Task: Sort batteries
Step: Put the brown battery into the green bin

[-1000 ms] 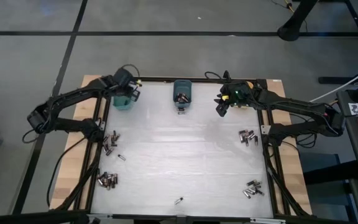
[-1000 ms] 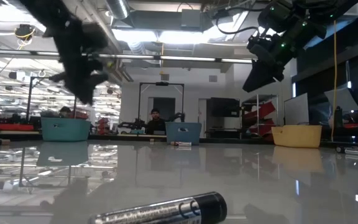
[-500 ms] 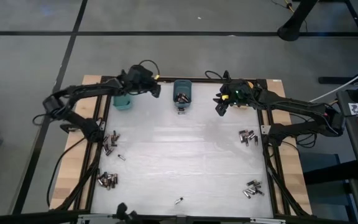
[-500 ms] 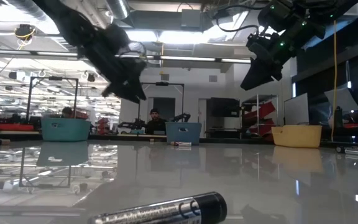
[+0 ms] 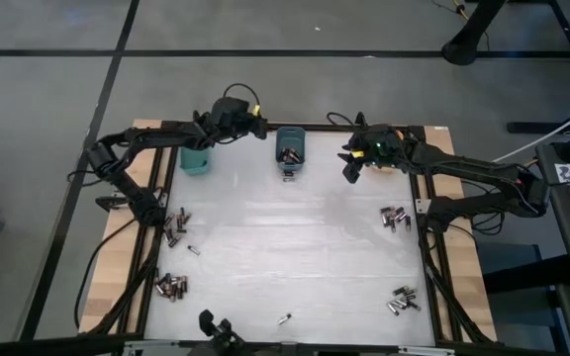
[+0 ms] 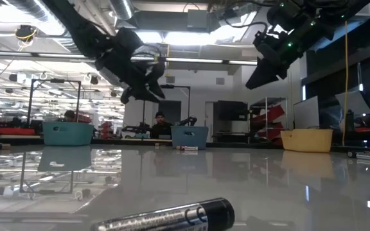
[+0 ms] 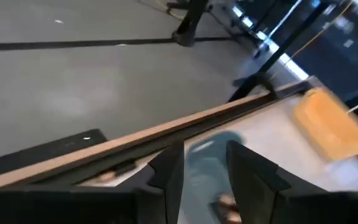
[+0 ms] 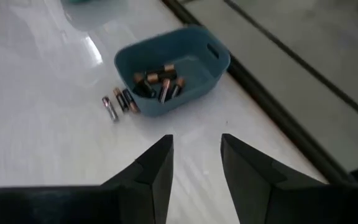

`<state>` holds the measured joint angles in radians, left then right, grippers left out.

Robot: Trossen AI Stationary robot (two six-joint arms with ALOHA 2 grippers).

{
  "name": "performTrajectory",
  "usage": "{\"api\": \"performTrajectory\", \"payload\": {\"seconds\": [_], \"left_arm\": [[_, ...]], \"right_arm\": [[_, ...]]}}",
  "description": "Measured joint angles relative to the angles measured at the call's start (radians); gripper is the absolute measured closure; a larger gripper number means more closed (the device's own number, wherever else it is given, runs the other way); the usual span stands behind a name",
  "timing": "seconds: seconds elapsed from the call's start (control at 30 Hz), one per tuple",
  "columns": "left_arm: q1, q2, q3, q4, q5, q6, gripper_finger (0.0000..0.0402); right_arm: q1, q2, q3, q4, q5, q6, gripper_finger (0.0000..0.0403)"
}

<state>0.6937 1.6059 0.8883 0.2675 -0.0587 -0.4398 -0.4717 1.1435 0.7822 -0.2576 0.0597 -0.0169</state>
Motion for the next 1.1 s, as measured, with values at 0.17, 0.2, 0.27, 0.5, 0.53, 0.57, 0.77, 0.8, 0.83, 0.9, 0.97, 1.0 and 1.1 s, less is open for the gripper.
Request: {"api": "performTrajectory", "payload": {"seconds": [0.17, 0.2, 0.27, 0.5, 0.53, 0.57, 0.77, 0.8, 0.83, 0.9, 0.97, 1.0, 1.1], "left_arm": [[0.000, 0.074, 0.051, -0.061, -0.022, 0.009, 0.0290], [-0.002, 0.090, 0.075, -0.079, -0.026, 0.015, 0.0290], [-0.007, 0.134, 0.145, -0.147, -0.041, 0.022, 0.0290], [-0.012, 0.230, 0.337, -0.430, -0.203, 0.041, 0.0290], [-0.011, 0.234, 0.340, -0.434, -0.204, 0.026, 0.0288], [-0.011, 0.235, 0.342, -0.437, -0.203, 0.018, 0.0284], [-0.018, 0.236, 0.342, -0.508, -0.201, -0.058, 0.0229], [-0.018, 0.236, 0.342, -0.512, -0.200, -0.070, 0.0219], [-0.018, 0.236, 0.342, -0.515, -0.200, -0.075, 0.0210], [-0.018, 0.236, 0.342, -0.512, -0.200, -0.061, 0.0198], [-0.019, 0.236, 0.342, -0.517, -0.200, -0.020, 0.0193], [-0.020, 0.236, 0.342, -0.517, -0.200, -0.022, 0.0192], [-0.021, 0.236, 0.342, -0.511, -0.206, -0.081, 0.0193]], "right_arm": [[0.000, 0.000, 0.000, 0.056, -0.001, -0.047, 0.0267], [0.000, 0.000, 0.000, 0.055, -0.001, -0.051, 0.0267], [0.000, 0.000, 0.000, 0.041, 0.000, -0.066, 0.0267], [0.000, 0.000, 0.000, -0.003, 0.000, -0.093, 0.0267], [0.000, 0.000, 0.000, -0.006, 0.000, -0.094, 0.0267], [0.000, 0.000, 0.000, -0.008, 0.000, -0.094, 0.0267], [0.000, 0.000, 0.000, -0.007, -0.010, -0.119, 0.0267], [0.000, 0.000, 0.000, -0.007, -0.010, -0.124, 0.0267], [0.000, 0.000, 0.000, -0.008, -0.009, -0.127, 0.0267], [0.000, 0.000, 0.000, -0.009, -0.003, -0.129, 0.0267], [-0.002, 0.000, 0.000, -0.018, -0.007, -0.115, 0.0267], [-0.008, 0.000, 0.000, -0.024, -0.024, -0.112, 0.0267], [-0.052, -0.003, 0.000, -0.025, -0.116, -0.110, 0.0267]]}}
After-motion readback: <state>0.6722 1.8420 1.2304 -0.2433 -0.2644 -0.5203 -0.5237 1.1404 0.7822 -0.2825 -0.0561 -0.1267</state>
